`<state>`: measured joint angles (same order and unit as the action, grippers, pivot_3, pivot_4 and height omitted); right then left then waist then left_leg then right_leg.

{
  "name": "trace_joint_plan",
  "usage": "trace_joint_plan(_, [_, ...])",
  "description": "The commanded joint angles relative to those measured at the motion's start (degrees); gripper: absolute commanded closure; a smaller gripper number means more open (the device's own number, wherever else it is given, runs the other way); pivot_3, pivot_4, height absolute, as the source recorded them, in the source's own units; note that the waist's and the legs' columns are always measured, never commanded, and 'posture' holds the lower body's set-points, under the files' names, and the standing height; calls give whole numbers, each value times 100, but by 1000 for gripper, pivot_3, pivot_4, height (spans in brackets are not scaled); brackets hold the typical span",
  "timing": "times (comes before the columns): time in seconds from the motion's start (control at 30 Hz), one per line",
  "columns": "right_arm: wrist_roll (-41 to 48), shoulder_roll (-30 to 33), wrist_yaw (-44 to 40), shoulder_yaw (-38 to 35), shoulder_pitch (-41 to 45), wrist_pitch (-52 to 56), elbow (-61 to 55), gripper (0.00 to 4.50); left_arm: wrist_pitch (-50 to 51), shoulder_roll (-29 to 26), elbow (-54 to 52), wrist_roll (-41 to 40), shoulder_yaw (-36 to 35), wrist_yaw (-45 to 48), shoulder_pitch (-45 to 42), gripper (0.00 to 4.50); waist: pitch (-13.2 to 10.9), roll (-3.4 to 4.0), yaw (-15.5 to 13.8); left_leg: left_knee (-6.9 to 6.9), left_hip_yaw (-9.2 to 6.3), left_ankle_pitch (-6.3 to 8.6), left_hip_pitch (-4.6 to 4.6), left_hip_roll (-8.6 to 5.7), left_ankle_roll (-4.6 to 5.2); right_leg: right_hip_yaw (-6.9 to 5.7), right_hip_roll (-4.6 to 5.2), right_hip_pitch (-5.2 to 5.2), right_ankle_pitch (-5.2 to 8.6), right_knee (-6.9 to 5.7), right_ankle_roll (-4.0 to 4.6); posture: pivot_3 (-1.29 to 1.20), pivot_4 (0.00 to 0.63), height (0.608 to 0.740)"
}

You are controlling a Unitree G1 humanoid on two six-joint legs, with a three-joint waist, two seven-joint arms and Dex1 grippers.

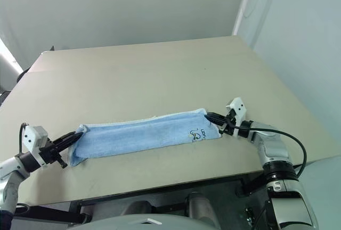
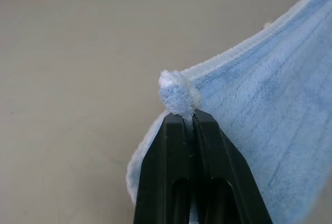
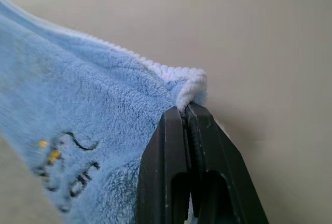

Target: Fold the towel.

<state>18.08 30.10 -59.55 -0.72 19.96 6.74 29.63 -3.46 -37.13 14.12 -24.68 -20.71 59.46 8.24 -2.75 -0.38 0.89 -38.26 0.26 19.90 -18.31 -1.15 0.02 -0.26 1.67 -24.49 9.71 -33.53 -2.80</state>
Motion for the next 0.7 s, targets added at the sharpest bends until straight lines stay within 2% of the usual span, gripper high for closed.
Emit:
trace_joint_plan(0.03, [-73,28,223,-249,225,-169,187,4500,-473,87,200,184,-230,-421,-97,4471,1,3,-1,1,0,0,0,0,0,0,0,-1,-2,0,2,0,0,740])
trace_joint_plan(0.17, [-18,-102,316,-291,324,-195,264,4500,-384,168,271,91,-171,-406,-172,4471,5,-3,-8,-1,0,0,2,1,0,3,1,-1,-4,-10,3,0,0,740])
trace_joint_plan(0.2, [22,-138,323,-313,349,-177,265,4279,-295,177,245,-1,-172,-354,-166,4234,5,-2,-9,-1,0,0,4,1,0,4,0,-1,-4,-13,3,0,0,740])
trace_joint_plan(0.27, [93,-213,418,-378,455,-72,327,3782,-129,166,233,-82,-177,-347,-186,3670,5,-2,-7,-1,0,-1,5,1,-1,3,-1,-1,-2,-18,1,0,0,740])
trace_joint_plan(0.37, [164,-305,405,-432,536,-10,301,2797,-52,141,241,-76,-165,-323,-228,2658,5,-2,-4,-4,1,-1,6,1,-1,3,-2,-1,10,-21,-14,0,0,740])
trace_joint_plan(0.47, [196,-356,376,-443,546,70,165,1692,-71,151,290,-21,-218,-484,-301,1567,6,-3,-3,-4,2,-1,8,1,0,4,-4,-1,9,-26,-15,0,0,740])
trace_joint_plan(0.53, [320,-316,504,-582,584,346,53,921,-76,251,234,-196,-515,-868,-425,807,5,-3,-6,-4,2,-1,8,1,-1,4,-2,-2,8,-34,-16,0,0,740])
trace_joint_plan(0.6, [506,-255,601,-742,617,765,-68,220,82,290,118,-393,-723,-1088,-473,802,6,-4,-11,-5,2,-1,7,1,-1,6,1,-6,5,-41,-16,0,0,740])
trace_joint_plan(0.63, [746,-137,667,-884,635,1399,-225,50,268,225,-75,-618,-811,-912,-377,802,6,-4,-11,-6,1,-1,7,1,-1,6,2,-7,-1,-43,-8,0,0,740])
trace_joint_plan(0.7, [1162,130,735,-1091,648,2643,-477,50,689,105,-488,-1037,-973,-666,-182,802,5,-3,-8,-7,1,-1,7,1,-1,9,4,-9,-3,-48,-1,0,0,740])
